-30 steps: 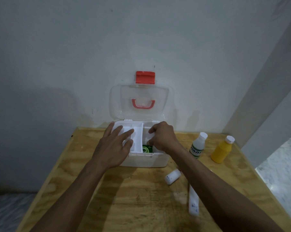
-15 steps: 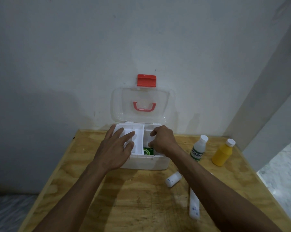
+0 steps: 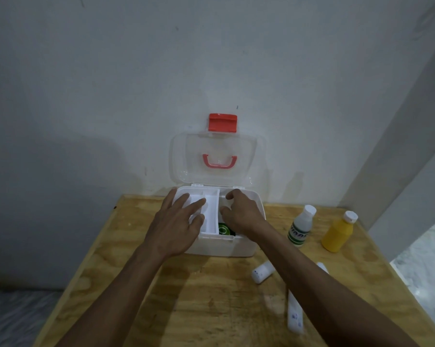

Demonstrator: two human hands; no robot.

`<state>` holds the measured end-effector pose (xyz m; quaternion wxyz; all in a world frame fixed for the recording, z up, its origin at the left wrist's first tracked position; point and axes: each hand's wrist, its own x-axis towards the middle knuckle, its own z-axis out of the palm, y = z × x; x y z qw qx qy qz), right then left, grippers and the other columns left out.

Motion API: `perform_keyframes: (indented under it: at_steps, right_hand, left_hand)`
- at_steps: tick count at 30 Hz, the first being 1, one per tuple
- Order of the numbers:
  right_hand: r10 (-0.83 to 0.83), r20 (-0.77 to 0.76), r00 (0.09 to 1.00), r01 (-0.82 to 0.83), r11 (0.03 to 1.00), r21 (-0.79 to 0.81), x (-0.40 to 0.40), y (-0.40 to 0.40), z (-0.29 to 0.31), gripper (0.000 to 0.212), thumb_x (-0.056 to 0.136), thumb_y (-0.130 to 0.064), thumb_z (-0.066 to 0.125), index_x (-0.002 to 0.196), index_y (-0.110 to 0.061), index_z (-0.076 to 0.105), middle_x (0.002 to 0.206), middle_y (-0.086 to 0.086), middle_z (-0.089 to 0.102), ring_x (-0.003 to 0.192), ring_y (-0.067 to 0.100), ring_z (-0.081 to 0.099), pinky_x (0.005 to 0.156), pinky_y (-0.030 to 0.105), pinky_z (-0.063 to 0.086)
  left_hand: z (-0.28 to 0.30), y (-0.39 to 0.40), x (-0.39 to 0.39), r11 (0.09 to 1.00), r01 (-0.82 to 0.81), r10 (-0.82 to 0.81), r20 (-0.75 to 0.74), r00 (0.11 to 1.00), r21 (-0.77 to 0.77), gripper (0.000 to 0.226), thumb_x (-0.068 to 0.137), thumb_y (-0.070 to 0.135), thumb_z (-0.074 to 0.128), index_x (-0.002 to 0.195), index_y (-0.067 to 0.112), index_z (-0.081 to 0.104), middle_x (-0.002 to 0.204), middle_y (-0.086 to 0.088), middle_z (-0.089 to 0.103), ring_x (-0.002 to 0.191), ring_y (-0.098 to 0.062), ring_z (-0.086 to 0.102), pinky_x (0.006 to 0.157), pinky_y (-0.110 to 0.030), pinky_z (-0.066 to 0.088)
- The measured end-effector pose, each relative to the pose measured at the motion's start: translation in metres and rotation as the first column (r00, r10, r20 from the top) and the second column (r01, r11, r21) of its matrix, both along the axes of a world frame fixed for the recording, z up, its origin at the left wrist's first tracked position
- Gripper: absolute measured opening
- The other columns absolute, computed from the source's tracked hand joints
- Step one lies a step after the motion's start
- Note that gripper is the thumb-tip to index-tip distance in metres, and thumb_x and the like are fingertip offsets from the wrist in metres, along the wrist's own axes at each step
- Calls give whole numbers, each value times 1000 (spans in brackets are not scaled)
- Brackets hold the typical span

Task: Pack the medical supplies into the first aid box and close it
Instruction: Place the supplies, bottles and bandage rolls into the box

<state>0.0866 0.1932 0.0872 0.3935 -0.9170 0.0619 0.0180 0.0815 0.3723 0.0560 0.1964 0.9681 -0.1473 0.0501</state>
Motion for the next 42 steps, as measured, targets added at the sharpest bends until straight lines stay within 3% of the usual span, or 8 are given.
perform_keyframes:
  at_steps: [4,11,13,25,31,36,39,42]
  right_hand:
    - [16,-5,1000,-16,994,108,-1,0,3,39,100,-21,50,137,-21,40,121,7,63,88,14,61,57,17,45]
    - [118,22,993,-120,987,103,-7,1,7,40,104,-41,34,142,-31,31,136,8,57,90,12,52,70,18,42]
    - [173,21,985,-175,981,87,-9,3,7,44,103,-45,34,145,-31,28,138,8,57,94,12,51,81,23,41]
    - [279,0,960,-278,957,79,-3,4,0,52,102,-47,34,150,-33,18,145,7,49,124,26,53,100,33,42]
    - [248,7,969,-247,965,82,-6,4,3,47,104,-41,35,147,-27,28,140,10,54,119,25,57,90,31,45]
    - [82,253,964,-99,993,56,-26,-2,26,39,102,-34,44,139,-20,45,133,8,61,113,22,61,87,28,47]
    - [-44,421,906,-12,992,129,-50,-27,41,30,99,-32,51,127,-20,58,118,-2,68,98,7,64,77,12,47]
    - [-162,543,824,99,985,143,-81,-66,35,15,94,-28,61,106,-22,69,95,-14,71,86,-5,64,73,4,45]
  left_hand:
    - [0,0,0,1000,0,0,-4,1000,-7,61,87,59,18,143,44,35,160,6,22,149,-18,-2,118,-43,9]
    - [-4,0,2,1000,9,-9,17,1000,-13,60,88,59,18,143,44,36,159,5,24,150,-19,0,119,-42,8]
    - [-6,0,4,1000,8,-7,18,1000,-7,61,87,60,18,143,44,36,159,5,24,150,-19,0,119,-43,7]
    - [-5,-1,5,1000,9,-9,29,1000,7,60,88,56,19,144,40,37,158,2,28,149,-21,4,118,-41,9]
    - [-2,-1,3,1000,6,-6,14,1000,28,63,87,58,18,144,41,37,159,2,25,150,-20,2,119,-42,7]
    - [4,1,0,999,26,-26,1,1000,24,61,88,59,16,144,43,35,160,1,23,150,-21,-2,119,-42,9]
    - [7,1,-2,996,31,-30,-18,999,80,63,88,59,14,145,43,33,161,0,21,150,-22,-1,119,-49,13]
    - [13,-5,-10,993,-54,39,142,989,104,60,91,55,20,143,34,42,158,-5,27,148,-26,14,115,-56,22]
